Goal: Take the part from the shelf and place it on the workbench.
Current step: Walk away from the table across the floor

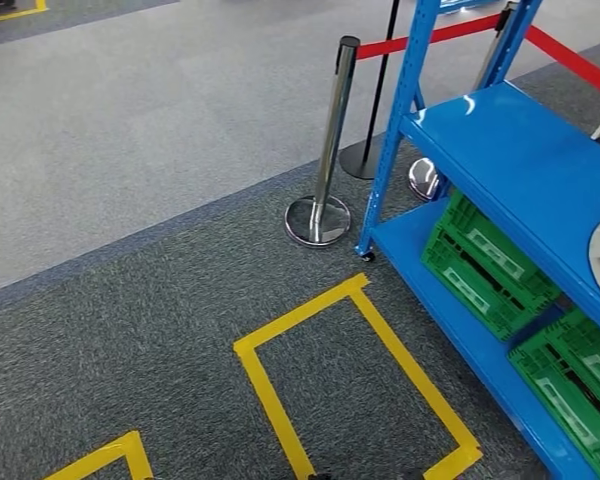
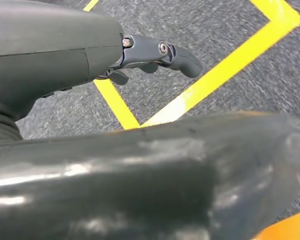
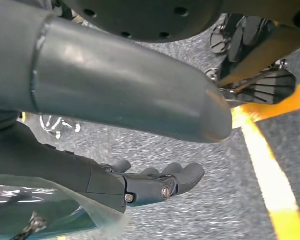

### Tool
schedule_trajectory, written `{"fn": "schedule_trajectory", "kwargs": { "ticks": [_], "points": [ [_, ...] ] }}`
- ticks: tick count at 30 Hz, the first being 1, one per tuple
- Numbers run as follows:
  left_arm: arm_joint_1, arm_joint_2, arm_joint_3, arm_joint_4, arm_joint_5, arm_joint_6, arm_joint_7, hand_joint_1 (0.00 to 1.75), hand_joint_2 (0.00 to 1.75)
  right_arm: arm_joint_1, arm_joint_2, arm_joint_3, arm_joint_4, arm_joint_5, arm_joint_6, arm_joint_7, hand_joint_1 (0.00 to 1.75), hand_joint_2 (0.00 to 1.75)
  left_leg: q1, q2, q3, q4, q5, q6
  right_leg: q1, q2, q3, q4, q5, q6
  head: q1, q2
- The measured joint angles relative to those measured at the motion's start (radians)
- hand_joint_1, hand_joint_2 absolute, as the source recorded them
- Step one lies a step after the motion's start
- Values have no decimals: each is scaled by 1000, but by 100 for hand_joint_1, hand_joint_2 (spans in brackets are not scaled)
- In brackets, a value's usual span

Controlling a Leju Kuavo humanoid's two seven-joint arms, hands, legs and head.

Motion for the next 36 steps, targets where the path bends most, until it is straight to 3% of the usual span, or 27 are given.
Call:
{"fn": "schedule_trajectory", "kwargs": {
  "ticks": [1, 3, 4, 6, 7, 9, 11, 12, 13, 14, 15, 17, 18, 20, 22, 24, 26, 28, 29, 31, 33, 35, 36],
  "points": [
    [-1, 0, 0, 0, 0, 0, 0, 0, 0, 0, 0, -1, 0, 0, 0, 1, 0, 0, 1, 11, 2, 3, -4, -5, -1, -23, 39, -71, 27, 4, 0, 0],
    [-1, 0, 1, 0, 0, 0, -2, 0, 0, -3, -1, -1, 0, 1, 1, 2, 0, 0, -2, 31, 5, 12, -13, -18, 2, -58, 101, -176, 56, -3, 2, 0],
    [-2, 0, 1, 0, 0, 0, -4, 0, 0, -5, -1, -2, 0, 1, 1, 2, 0, 0, -4, 39, 7, 15, -15, -23, 5, -65, 112, -195, 55, -10, 1, 0],
    [-6, 0, 2, 0, 0, 0, -8, 0, 0, -3, -1, -3, 0, 1, 2, 2, 0, 0, -5, 56, 12, 16, -19, -29, 9, -45, 114, -195, 55, -29, 0, 0],
    [-9, -1, 2, 0, 1, 0, -9, 0, 0, -1, -1, -4, 0, 1, 2, 2, 0, 0, -2, 52, 13, 20, -26, -34, 9, -35, 114, -196, 56, -36, -1, 0],
    [-10, -1, 3, 0, 1, 0, -11, 0, 0, -1, -1, -7, 0, 1, 2, 2, 0, 0, 4, 9, -6, 78, -70, -42, 7, -12, 115, -199, 60, -50, -4, 0],
    [-8, -1, 6, 0, 1, 0, -11, 0, 0, -5, -1, -9, 0, 1, 2, 2, 0, 0, 7, -40, -61, 209, -136, -44, 8, 14, 114, -199, 62, -57, -7, 0],
    [-6, -1, 8, 0, 1, 0, -11, 0, 0, -6, -1, -10, 0, 2, 2, 2, 0, 0, 7, -49, -91, 271, -156, -43, 10, 30, 114, -199, 62, -59, -8, 0],
    [-4, -1, 10, 0, 1, 0, -10, 0, 0, -6, -1, -10, 0, 2, 2, 2, 0, 0, 6, -54, -109, 306, -158, -40, 12, 46, 115, -199, 63, -59, -8, 0],
    [-4, -1, 11, 0, 1, 0, -10, 0, 0, -5, -1, -11, 0, 2, 2, 3, 0, 0, 5, -57, -113, 304, -140, -35, 13, 62, 116, -199, 63, -60, -7, 0],
    [-4, -1, 12, 0, 1, 0, -9, 0, 0, -4, -1, -11, 0, 3, 2, 3, 0, 0, 3, -63, -99, 263, -105, -29, 14, 77, 117, -199, 63, -60, -7, 0],
    [-4, 0, 14, 0, 0, 1, -4, 0, 0, -3, 0, -11, 0, 4, 2, 5, 0, 0, 0, -106, -49, 133, -29, -14, 15, 104, 118, -198, 64, -59, -7, 0],
    [-3, 0, 15, 0, -1, 3, 0, 0, 0, -4, 0, -12, 0, 4, 2, 6, 0, 0, -1, -129, -28, 79, -9, -10, 14, 118, 116, -197, 65, -56, -7, 0],
    [-5, 0, 16, 0, -2, 6, 6, 0, 0, -4, 1, -12, 0, 5, 2, 8, 0, 0, -2, -152, -10, 35, -7, -6, 10, 140, 106, -196, 69, -48, -8, 0],
    [-8, -2, 17, 0, -5, 7, 9, 0, 0, -1, 1, -12, 0, 4, 1, 9, 0, 0, 0, -130, -4, 17, -6, -5, 9, 149, 93, -196, 72, -36, -9, 0],
    [-9, -6, 17, 0, -11, 8, 9, 0, 0, 1, 0, -12, 0, 3, 1, 10, 0, 0, 4, -103, 1, 0, 3, -1, 13, 101, 66, -153, 41, -28, -4, 0],
    [-7, -8, 17, 0, -16, 8, 9, 0, 0, -3, 0, -14, 0, 1, 1, 10, 0, 0, 4, -70, 2, -7, 5, 3, 14, 39, 12, -38, -22, -22, 1, 0],
    [-5, -9, 17, 0, -18, 9, 9, 0, 0, -5, 0, -16, 0, -3, 1, 10, 0, 0, 4, -35, 2, -5, 3, 3, 9, 19, -32, 61, -57, -13, 1, 0],
    [-6, -9, 17, 0, -19, 9, 7, 0, 0, -3, 0, -18, 0, -6, 1, 9, 0, 0, 4, -21, 3, -5, 1, 2, 5, 13, -29, 63, -48, -9, 1, 0],
    [-10, -10, 17, 0, -21, 10, -1, 0, 0, 0, 0, -24, 0, -17, 1, 6, 0, 0, 6, 4, 5, -1, -4, -5, 0, -8, 32, -41, 10, -3, 2, 0],
    [-13, -11, 17, 0, -25, 11, -11, 0, 0, -3, 0, -34, 0, -29, 1, 3, 0, 0, 4, 24, 7, 6, -12, -16, 5, -50, 103, -164, 46, -7, 3, 0],
    [-17, -9, 18, 0, -27, 12, -16, 0, 0, -5, 1, -42, 0, -37, 2, 1, 0, 0, -2, 42, 9, 11, -16, -25, 11, -62, 123, -200, 46, -21, 3, 0],
    [-19, -9, 18, 0, -28, 12, -18, 0, 0, -3, 1, -46, 0, -39, 2, 0, 0, 0, -3, 51, 11, 13, -17, -28, 10, -50, 122, -201, 48, -29, 2, 0]
  ]
}}
